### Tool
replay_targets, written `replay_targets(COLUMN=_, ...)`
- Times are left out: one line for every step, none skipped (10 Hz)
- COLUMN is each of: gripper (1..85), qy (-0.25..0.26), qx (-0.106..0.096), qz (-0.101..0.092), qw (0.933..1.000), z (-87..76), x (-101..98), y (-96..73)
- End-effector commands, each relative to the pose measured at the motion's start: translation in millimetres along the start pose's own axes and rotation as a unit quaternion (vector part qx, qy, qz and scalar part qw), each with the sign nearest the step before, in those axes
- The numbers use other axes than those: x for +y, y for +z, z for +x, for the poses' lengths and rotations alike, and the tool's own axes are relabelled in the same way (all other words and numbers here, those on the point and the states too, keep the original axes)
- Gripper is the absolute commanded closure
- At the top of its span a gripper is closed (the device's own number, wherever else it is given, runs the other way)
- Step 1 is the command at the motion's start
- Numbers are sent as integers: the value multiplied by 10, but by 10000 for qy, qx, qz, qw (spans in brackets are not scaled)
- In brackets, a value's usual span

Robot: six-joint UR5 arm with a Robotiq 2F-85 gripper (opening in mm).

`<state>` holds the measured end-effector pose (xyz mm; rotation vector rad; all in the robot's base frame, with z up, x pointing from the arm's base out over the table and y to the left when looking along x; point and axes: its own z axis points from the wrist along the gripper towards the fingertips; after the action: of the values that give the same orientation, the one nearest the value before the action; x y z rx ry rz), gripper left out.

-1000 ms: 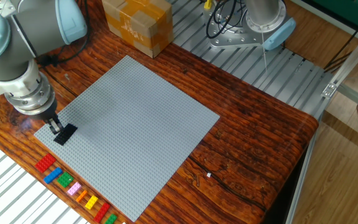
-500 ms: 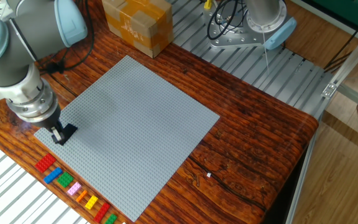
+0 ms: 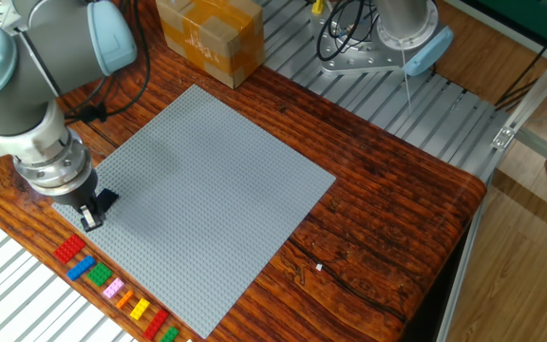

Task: Build with small Lego blocks

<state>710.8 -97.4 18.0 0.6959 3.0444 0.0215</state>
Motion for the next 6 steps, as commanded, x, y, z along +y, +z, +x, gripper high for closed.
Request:
replay_targets(gripper=847, qy=37, qx=-73, qz=-156, qw=9998, z=-49, x=51, y=38)
replay_targets(gripper=847, qy=30, qx=-101, qz=-169, qw=9998, z=-57, x=51, y=52)
replay_targets(gripper=847, qy=22, qx=-115, qz=-176, qw=9998, z=-56, x=59, y=61)
replay_targets(gripper=847, qy=22, qx=-132, qz=-193, qw=9997, z=-57, x=63, y=73)
replay_targets(gripper=847, qy=23, qx=-163, qz=-216, qw=9996, z=-58, x=74, y=90)
replay_targets(gripper=847, qy=16, qx=-198, qz=-250, qw=9995, z=-55, x=88, y=113)
